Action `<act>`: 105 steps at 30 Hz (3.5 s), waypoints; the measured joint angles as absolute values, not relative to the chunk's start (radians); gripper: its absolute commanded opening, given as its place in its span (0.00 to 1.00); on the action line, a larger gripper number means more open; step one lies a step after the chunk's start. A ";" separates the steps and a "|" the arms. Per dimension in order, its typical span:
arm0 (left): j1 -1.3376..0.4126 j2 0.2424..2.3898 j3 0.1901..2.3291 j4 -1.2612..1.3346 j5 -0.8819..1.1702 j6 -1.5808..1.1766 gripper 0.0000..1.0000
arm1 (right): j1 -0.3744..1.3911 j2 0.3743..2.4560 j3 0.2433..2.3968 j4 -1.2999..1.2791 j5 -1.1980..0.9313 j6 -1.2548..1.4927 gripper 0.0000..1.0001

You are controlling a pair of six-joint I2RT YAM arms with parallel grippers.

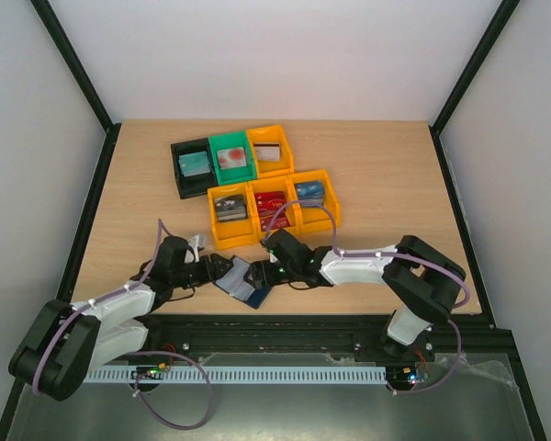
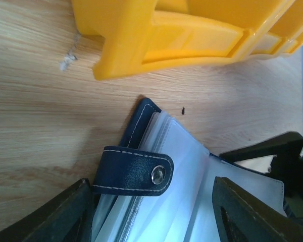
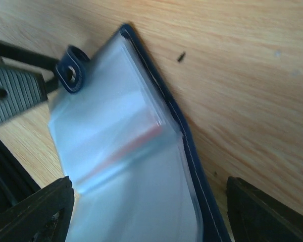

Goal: Take the credit cards out of the card holder

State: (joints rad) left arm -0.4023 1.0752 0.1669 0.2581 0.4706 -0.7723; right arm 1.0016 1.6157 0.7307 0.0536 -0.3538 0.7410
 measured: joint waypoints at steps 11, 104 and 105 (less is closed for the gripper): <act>-0.434 1.073 0.132 0.314 0.513 -0.789 0.64 | 0.978 1.699 0.770 0.124 -0.461 0.713 0.08; -0.193 0.557 0.382 0.242 0.841 -0.137 0.48 | 0.726 1.272 0.949 0.139 -0.925 0.225 0.02; -0.191 0.557 0.383 0.239 0.842 -0.133 0.48 | 0.726 1.272 0.949 0.139 -0.938 0.225 0.02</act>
